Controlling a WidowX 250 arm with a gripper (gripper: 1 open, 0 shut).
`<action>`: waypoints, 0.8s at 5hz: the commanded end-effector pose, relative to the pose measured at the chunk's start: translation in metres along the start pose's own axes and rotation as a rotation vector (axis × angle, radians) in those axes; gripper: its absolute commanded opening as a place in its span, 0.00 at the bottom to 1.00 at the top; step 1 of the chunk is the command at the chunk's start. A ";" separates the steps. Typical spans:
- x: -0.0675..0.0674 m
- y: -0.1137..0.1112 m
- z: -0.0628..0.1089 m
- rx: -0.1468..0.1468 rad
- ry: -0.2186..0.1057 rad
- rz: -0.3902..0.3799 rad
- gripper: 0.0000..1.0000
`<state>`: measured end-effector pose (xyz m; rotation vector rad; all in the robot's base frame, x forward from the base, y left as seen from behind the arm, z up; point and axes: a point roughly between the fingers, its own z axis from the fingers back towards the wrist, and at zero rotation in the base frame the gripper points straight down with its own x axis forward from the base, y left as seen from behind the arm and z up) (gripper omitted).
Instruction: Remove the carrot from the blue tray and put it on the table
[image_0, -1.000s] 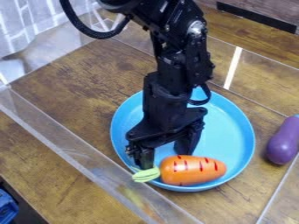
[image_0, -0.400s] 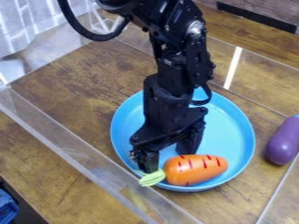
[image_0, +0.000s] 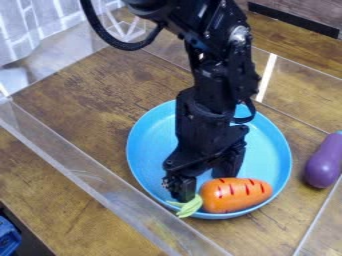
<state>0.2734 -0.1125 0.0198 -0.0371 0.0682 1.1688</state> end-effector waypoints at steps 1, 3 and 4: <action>-0.015 0.001 -0.015 0.049 0.012 -0.097 1.00; 0.002 0.016 -0.013 0.055 0.010 -0.256 1.00; 0.011 0.024 -0.012 0.058 0.007 -0.337 0.00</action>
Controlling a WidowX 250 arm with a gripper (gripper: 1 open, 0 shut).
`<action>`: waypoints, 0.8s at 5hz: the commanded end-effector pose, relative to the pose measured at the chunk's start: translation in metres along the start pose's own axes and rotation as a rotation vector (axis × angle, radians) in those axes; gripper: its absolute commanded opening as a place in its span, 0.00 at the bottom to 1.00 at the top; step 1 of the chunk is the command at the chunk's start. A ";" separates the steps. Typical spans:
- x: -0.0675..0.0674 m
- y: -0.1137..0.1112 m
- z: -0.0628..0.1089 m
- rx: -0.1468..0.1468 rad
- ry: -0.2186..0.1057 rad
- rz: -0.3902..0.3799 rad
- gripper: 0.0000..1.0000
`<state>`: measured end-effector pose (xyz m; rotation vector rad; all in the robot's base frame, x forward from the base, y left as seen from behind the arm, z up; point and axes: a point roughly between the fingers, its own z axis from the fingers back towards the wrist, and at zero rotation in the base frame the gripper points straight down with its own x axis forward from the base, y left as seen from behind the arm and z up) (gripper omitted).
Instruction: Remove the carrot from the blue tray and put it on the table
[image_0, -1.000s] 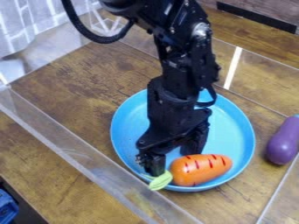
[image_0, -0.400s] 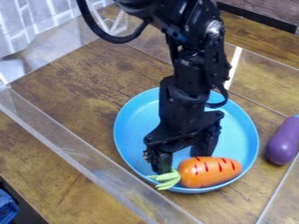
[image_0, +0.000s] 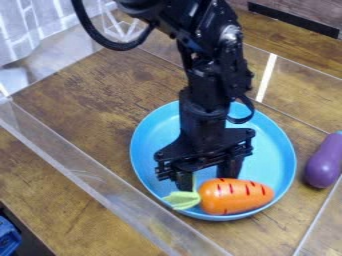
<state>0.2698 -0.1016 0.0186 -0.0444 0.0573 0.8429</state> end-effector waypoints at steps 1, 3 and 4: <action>-0.004 0.010 -0.011 0.060 0.019 -0.031 1.00; -0.006 0.001 -0.011 0.072 0.018 -0.073 1.00; -0.002 0.000 -0.010 0.076 0.021 -0.031 1.00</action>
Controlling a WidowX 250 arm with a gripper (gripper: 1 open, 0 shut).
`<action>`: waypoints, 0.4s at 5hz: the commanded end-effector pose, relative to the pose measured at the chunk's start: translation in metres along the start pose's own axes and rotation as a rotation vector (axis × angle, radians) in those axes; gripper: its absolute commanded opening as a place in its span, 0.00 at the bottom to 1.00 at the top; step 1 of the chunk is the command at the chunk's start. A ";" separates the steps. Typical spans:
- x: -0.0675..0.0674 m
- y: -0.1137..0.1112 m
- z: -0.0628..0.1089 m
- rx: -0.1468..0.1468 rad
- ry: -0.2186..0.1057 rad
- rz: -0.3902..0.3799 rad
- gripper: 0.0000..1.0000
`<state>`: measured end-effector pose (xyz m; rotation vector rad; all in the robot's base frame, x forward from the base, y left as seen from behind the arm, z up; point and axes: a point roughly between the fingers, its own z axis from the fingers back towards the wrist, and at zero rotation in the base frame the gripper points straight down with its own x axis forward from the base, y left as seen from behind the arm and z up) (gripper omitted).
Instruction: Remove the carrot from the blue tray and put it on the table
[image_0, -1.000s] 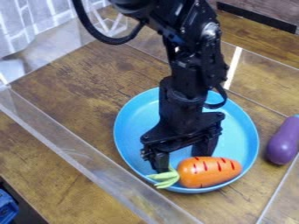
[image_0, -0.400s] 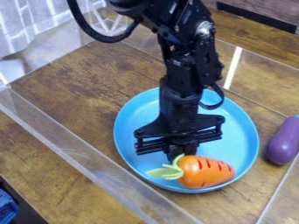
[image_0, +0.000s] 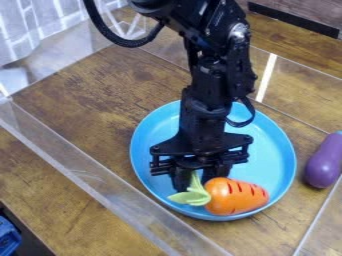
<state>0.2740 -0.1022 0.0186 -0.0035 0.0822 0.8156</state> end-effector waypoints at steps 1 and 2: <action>0.000 0.000 -0.009 0.022 0.027 0.044 1.00; 0.005 -0.001 -0.009 0.017 0.035 0.103 1.00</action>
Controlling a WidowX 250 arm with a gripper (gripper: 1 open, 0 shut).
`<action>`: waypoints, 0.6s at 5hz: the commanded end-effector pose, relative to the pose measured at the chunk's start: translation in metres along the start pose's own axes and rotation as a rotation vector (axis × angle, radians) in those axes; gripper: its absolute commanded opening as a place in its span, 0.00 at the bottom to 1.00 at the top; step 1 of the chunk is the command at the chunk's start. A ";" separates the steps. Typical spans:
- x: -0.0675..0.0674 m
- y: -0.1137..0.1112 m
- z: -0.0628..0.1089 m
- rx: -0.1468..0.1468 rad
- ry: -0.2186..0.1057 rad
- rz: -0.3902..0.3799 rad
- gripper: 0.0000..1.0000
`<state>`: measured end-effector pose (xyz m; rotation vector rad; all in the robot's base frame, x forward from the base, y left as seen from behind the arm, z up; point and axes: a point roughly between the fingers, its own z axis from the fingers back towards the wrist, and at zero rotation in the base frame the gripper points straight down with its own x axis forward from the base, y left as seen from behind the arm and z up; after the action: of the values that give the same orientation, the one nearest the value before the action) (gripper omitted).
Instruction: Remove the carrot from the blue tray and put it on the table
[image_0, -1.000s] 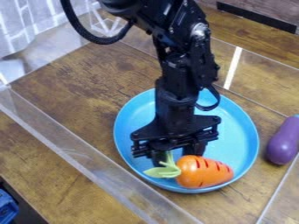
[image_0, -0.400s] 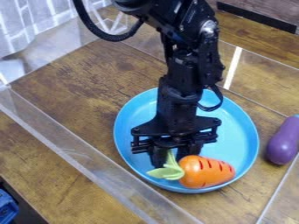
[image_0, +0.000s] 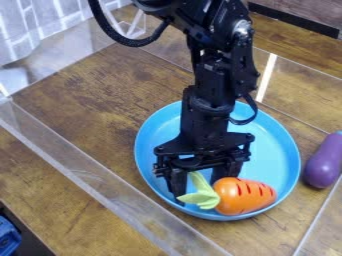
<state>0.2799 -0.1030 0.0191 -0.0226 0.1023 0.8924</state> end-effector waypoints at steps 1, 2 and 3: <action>0.003 0.002 -0.008 0.032 0.009 0.029 1.00; 0.004 0.000 -0.006 0.034 0.010 0.031 1.00; -0.011 -0.007 -0.009 0.033 0.011 0.053 1.00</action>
<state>0.2838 -0.1097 0.0204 -0.0133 0.1125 0.9526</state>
